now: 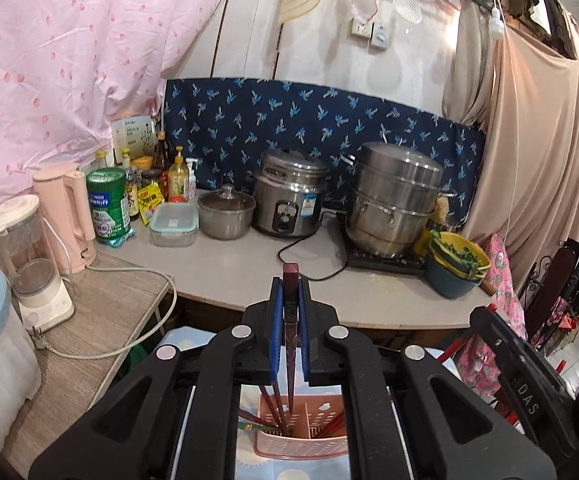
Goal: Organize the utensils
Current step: 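Lift both held chopsticks and carry them above the pink holder, then open both tools to drop the chopsticks into the pink holder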
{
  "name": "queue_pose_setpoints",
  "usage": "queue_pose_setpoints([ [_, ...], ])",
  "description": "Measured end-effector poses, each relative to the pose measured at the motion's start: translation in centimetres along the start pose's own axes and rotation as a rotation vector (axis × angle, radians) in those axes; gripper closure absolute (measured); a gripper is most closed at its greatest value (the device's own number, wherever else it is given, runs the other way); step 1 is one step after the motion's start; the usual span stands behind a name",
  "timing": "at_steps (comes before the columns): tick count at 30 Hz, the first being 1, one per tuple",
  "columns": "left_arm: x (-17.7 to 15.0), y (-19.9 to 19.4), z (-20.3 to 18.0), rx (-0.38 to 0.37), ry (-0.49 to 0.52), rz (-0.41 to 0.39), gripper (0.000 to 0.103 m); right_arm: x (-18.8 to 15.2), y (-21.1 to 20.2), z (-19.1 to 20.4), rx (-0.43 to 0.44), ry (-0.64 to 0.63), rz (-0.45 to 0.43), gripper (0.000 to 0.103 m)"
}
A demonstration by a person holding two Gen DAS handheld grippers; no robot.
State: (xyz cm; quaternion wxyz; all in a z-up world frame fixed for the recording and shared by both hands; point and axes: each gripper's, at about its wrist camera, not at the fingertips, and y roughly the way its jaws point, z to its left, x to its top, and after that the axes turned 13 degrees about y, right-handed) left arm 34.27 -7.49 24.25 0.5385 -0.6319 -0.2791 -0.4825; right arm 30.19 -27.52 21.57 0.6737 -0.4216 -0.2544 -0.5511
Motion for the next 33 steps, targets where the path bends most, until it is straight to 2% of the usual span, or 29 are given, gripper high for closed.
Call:
queue_pose_setpoints([
  [5,-2.2,2.6,0.3,-0.013,-0.012,0.070,0.096,-2.3,2.3,-1.7,-0.037,0.008,0.063,0.096],
  [9,-3.1,3.5,0.3,-0.021,-0.024,0.095,0.096,-3.3,3.3,-2.2,-0.052,-0.002,0.094,0.096],
  [11,-3.3,3.6,0.3,-0.026,-0.030,0.102,0.095,-3.6,3.6,-2.3,-0.054,-0.011,0.113,0.094],
  [13,-3.4,3.5,0.2,-0.028,-0.027,0.103,0.095,-3.9,3.4,-2.3,-0.061,-0.017,0.109,0.086],
  [17,-3.8,2.7,-0.3,-0.016,-0.008,0.099,0.091,-4.1,2.5,-2.2,-0.058,-0.018,0.106,0.080],
  [19,-3.9,2.3,-0.4,-0.013,-0.005,0.096,0.081,-4.2,1.9,-2.1,-0.056,-0.023,0.107,0.080],
  [21,-4.0,1.5,-0.6,-0.005,0.001,0.087,0.078,-4.4,1.1,-1.9,-0.054,-0.029,0.104,0.077],
  [27,-4.8,-0.8,-1.3,0.007,0.032,0.086,0.078,-5.2,-1.6,-1.5,-0.058,-0.055,0.108,0.075],
  [33,-7.1,-3.4,-2.0,0.020,0.069,0.106,0.077,-7.5,-4.8,-1.5,-0.079,-0.103,0.130,0.072],
])
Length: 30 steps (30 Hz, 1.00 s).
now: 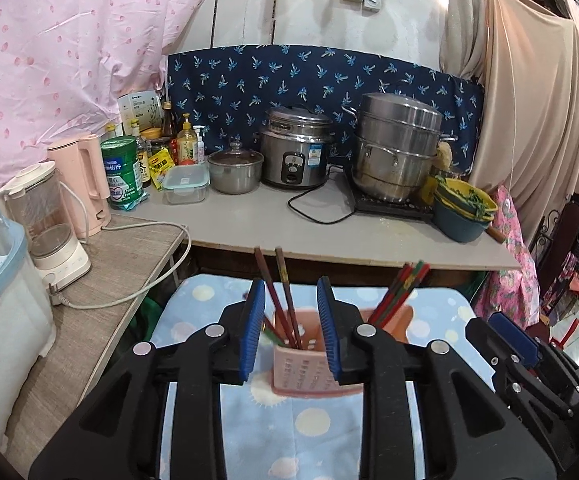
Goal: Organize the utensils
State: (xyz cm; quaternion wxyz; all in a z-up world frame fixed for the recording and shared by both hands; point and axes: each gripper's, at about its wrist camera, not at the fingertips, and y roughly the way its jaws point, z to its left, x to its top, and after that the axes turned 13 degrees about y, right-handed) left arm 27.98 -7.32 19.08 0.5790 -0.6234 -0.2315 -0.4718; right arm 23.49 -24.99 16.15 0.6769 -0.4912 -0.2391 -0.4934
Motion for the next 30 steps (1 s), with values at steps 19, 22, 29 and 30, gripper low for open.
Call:
queue_pose_setpoints([
  [19,-10.5,-4.2,-2.0,0.011,0.046,0.155,0.052,-10.3,-5.9,-1.4,-0.075,-0.045,0.140,0.067],
  [22,-11.6,-4.6,-2.3,0.016,0.058,0.171,0.052,-11.6,-6.3,-1.8,-0.087,-0.041,0.166,0.066],
  [29,-13.6,-5.1,-3.1,0.012,0.070,0.196,0.043,-13.2,-7.1,-2.6,-0.113,-0.035,0.181,0.055],
  [30,-13.8,-5.2,-3.1,0.010,0.071,0.200,0.041,-13.4,-7.2,-2.7,-0.116,-0.036,0.181,0.053],
])
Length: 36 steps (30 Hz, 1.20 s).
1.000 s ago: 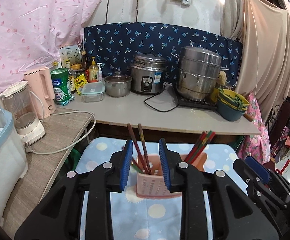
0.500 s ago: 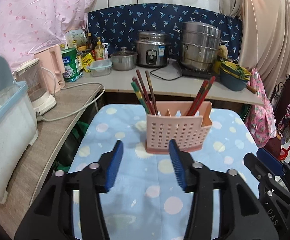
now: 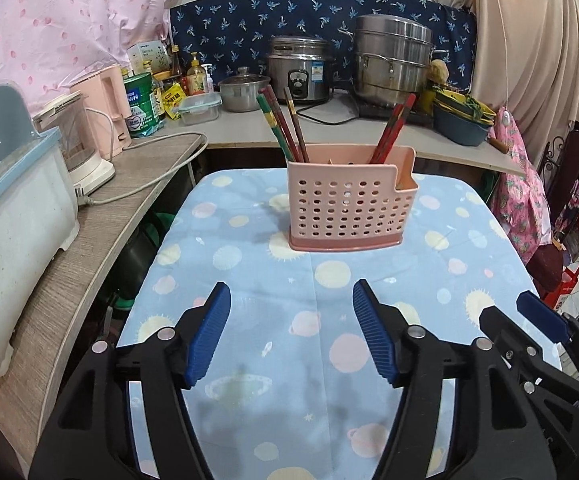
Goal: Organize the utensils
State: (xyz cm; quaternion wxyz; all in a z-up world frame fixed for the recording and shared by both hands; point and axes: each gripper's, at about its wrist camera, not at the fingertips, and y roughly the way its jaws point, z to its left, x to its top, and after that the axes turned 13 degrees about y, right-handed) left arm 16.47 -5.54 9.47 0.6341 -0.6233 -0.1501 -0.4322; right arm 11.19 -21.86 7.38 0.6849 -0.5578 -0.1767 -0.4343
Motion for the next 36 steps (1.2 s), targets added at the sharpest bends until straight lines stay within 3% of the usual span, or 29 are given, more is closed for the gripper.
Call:
queue_pose_setpoints([
  [20,-2.3,0.7,0.1,0.022,0.005,0.046,0.014,-0.8,0.3,0.0,-0.047,-0.017,-0.002,0.030],
  [24,-2.3,1.0,0.2,0.018,-0.003,0.057,0.011,-0.7,0.5,-0.1,-0.050,-0.015,0.007,0.020],
  [36,-1.8,1.9,0.2,0.016,-0.013,0.079,0.007,-0.3,1.3,0.2,-0.067,-0.024,0.019,0.018],
])
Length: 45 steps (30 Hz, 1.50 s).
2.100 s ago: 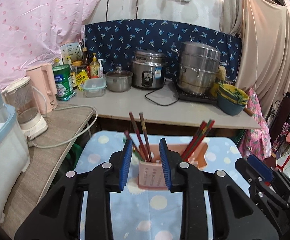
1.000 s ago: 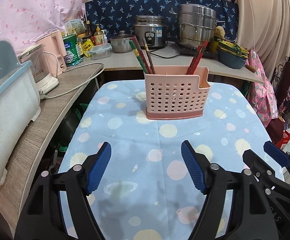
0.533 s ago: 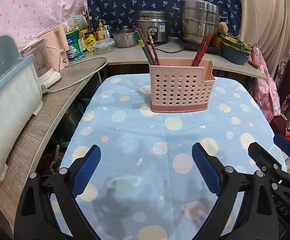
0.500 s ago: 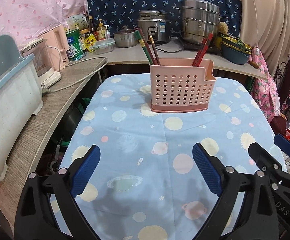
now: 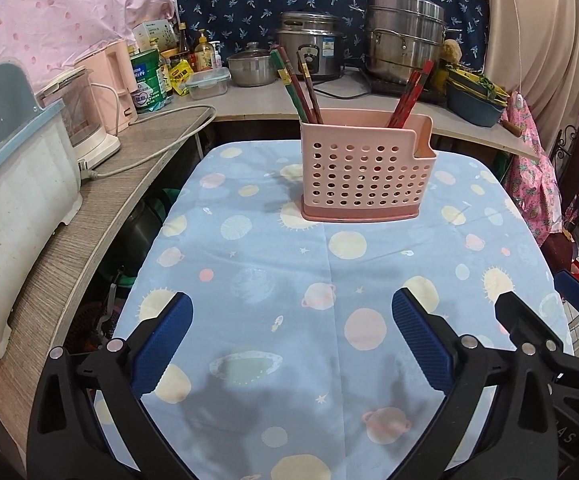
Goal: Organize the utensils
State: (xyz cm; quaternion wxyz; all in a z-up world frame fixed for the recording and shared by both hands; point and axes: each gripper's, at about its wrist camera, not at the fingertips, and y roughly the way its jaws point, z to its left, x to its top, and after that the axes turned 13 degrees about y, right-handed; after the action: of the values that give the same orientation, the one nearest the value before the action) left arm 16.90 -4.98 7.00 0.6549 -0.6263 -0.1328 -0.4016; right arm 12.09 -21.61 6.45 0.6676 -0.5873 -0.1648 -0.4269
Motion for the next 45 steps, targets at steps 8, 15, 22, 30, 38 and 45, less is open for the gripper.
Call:
queue_pose_setpoints([
  [8,0.3,0.9,0.3,-0.001,-0.011,0.013,0.007,0.2,0.7,0.1,-0.004,0.001,0.014,0.017],
  [15,0.8,1.6,0.5,0.001,-0.016,0.014,0.007,0.6,1.3,0.3,-0.021,-0.005,0.001,0.017],
  [22,1.7,2.1,0.5,0.026,-0.008,-0.004,0.007,1.3,2.3,0.5,-0.026,-0.006,-0.008,0.017],
  [30,2.7,3.1,0.8,0.037,-0.012,-0.015,0.007,2.3,3.3,0.7,-0.025,-0.004,-0.019,0.017],
  [38,3.3,3.8,0.9,0.048,-0.015,-0.018,0.007,2.8,4.2,0.8,-0.026,-0.006,-0.017,0.017],
  [45,3.5,4.4,1.0,0.056,-0.019,-0.014,0.008,2.9,4.5,1.0,-0.031,-0.012,-0.021,0.017],
])
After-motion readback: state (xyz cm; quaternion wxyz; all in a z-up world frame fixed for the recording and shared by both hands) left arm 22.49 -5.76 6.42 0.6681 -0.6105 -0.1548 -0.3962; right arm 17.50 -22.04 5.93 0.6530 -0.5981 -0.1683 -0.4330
